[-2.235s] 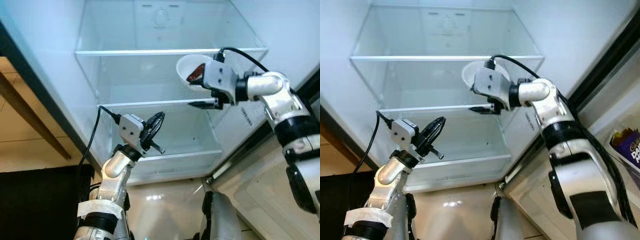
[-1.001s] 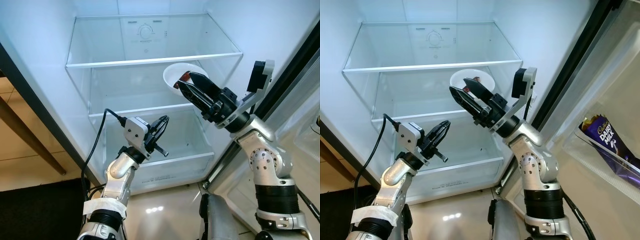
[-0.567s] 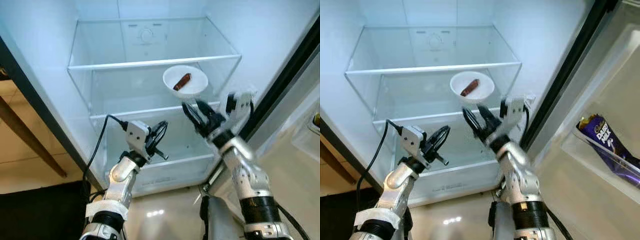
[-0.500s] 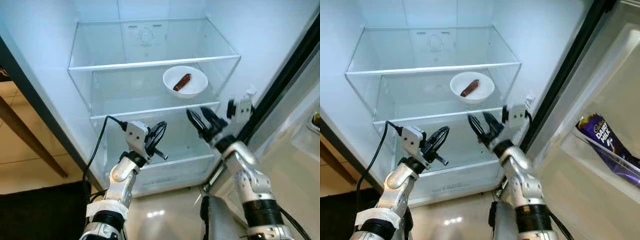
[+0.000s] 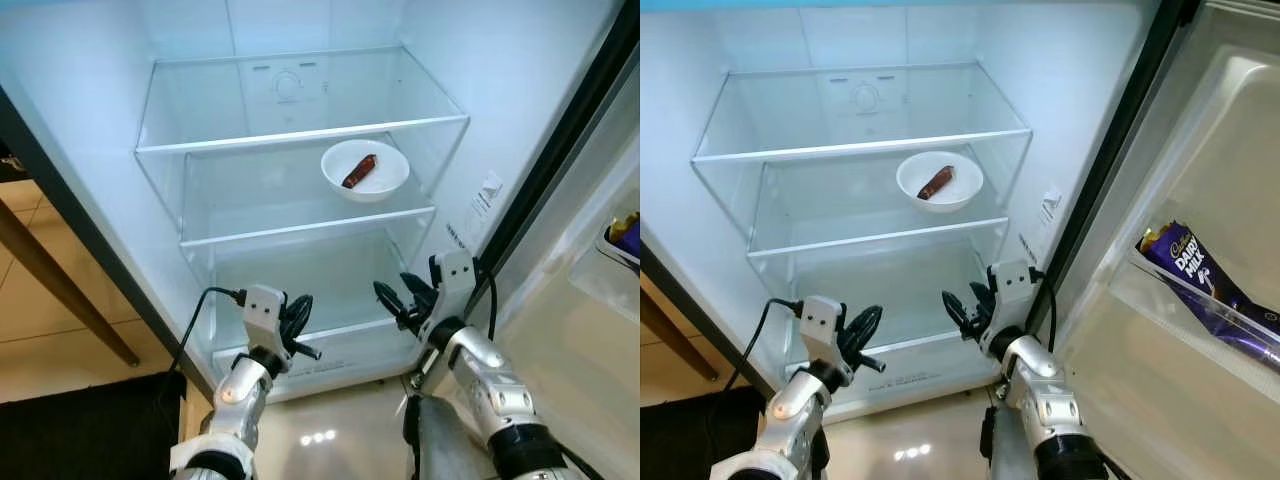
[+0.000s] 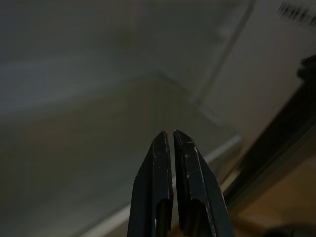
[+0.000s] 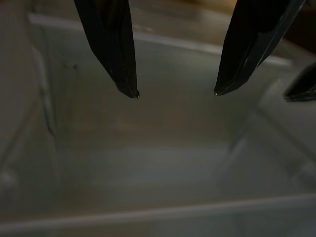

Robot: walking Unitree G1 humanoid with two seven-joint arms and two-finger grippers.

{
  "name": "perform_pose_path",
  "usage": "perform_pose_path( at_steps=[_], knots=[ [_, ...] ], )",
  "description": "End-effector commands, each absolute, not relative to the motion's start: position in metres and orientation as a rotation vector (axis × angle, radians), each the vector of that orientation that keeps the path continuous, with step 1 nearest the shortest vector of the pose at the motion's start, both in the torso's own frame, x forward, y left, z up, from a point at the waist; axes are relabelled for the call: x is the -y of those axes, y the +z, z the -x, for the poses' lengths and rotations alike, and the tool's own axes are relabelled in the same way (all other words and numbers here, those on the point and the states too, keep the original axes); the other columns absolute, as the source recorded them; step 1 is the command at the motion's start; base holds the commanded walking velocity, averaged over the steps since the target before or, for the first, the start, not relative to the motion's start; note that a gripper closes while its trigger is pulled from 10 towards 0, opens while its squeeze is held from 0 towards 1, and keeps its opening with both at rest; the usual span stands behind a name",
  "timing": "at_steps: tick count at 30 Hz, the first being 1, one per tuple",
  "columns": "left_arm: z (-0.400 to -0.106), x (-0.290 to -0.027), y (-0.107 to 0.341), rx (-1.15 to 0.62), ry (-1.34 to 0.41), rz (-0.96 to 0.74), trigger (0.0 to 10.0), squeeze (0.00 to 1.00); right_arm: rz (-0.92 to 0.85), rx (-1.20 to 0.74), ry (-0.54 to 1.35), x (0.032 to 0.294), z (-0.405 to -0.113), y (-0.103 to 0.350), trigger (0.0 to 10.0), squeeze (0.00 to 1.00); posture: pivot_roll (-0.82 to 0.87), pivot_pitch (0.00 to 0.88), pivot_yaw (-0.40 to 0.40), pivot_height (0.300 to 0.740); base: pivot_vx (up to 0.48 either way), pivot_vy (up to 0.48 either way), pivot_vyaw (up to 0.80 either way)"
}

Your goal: Restocking fridge

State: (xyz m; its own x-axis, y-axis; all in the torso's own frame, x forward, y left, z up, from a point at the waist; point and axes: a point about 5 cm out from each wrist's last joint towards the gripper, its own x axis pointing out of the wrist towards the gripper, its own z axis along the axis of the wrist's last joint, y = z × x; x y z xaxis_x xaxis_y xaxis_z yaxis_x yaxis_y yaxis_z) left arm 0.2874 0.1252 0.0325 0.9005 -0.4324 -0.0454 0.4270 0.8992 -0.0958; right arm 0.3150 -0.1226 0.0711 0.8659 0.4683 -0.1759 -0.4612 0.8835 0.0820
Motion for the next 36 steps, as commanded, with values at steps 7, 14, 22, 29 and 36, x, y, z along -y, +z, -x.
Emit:
perform_pose_path(
  at_steps=[7,14,22,29,36],
  knots=[
    [-0.279,-0.139,0.015,-0.141,-0.351,0.051,10.0,0.0,-0.04,-0.236,0.567,0.109,-0.306,0.053,10.0,0.0,0.01,0.062,-0.023,0.48,0.0,0.0,0.0],
    [-0.287,-0.151,0.02,-0.129,-0.294,0.03,10.0,0.0,-0.047,-0.229,0.597,0.103,-0.309,0.052,10.0,0.0,0.01,0.037,-0.03,0.52,0.0,0.0,0.0],
    [-0.283,-0.154,0.013,-0.172,-0.272,0.013,10.0,0.0,-0.044,-0.243,0.594,0.105,-0.31,0.048,10.0,0.0,0.01,0.017,-0.033,0.55,0.0,0.0,0.0],
    [-0.279,-0.155,0.007,-0.203,-0.261,0.004,10.0,0.0,-0.048,-0.252,0.596,0.106,-0.309,0.044,10.0,0.0,0.01,0.017,-0.03,0.59,0.0,0.0,0.0],
    [-0.273,-0.157,-0.002,-0.256,-0.251,-0.01,10.0,0.0,-0.011,-0.271,0.563,0.107,-0.31,0.039,10.0,0.0,0.0,0.016,-0.025,0.615,0.0,0.0,0.0]
  ],
)
